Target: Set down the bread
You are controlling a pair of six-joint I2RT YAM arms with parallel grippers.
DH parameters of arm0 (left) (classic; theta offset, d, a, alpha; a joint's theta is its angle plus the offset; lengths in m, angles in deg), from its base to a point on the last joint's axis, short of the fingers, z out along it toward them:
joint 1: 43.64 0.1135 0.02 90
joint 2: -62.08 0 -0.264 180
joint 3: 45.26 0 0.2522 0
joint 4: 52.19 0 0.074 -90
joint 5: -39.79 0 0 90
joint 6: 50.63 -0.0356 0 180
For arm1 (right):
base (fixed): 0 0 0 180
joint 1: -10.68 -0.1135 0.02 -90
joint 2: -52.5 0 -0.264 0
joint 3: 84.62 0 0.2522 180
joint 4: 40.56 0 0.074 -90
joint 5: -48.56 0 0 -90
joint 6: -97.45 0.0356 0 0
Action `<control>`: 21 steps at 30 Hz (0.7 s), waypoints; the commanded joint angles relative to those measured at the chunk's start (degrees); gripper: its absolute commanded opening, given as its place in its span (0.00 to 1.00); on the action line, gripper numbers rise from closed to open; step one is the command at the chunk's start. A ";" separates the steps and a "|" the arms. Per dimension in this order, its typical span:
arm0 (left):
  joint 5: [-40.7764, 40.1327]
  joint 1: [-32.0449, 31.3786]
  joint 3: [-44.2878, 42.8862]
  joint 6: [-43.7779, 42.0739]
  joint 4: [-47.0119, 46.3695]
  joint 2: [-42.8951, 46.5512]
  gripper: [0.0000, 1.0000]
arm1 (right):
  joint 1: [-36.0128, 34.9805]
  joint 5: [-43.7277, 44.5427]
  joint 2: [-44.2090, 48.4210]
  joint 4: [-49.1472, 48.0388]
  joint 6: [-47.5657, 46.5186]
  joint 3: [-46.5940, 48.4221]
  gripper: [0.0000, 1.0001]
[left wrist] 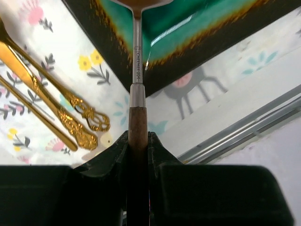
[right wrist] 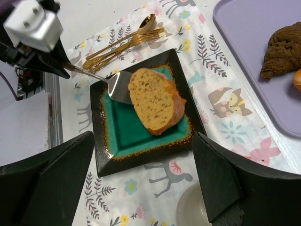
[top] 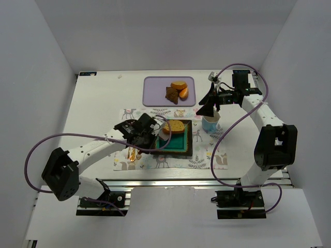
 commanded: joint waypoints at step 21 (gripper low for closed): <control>-38.78 -6.99 -13.73 8.76 20.94 -4.85 0.00 | 0.31 -1.08 1.64 0.68 -1.10 1.41 0.89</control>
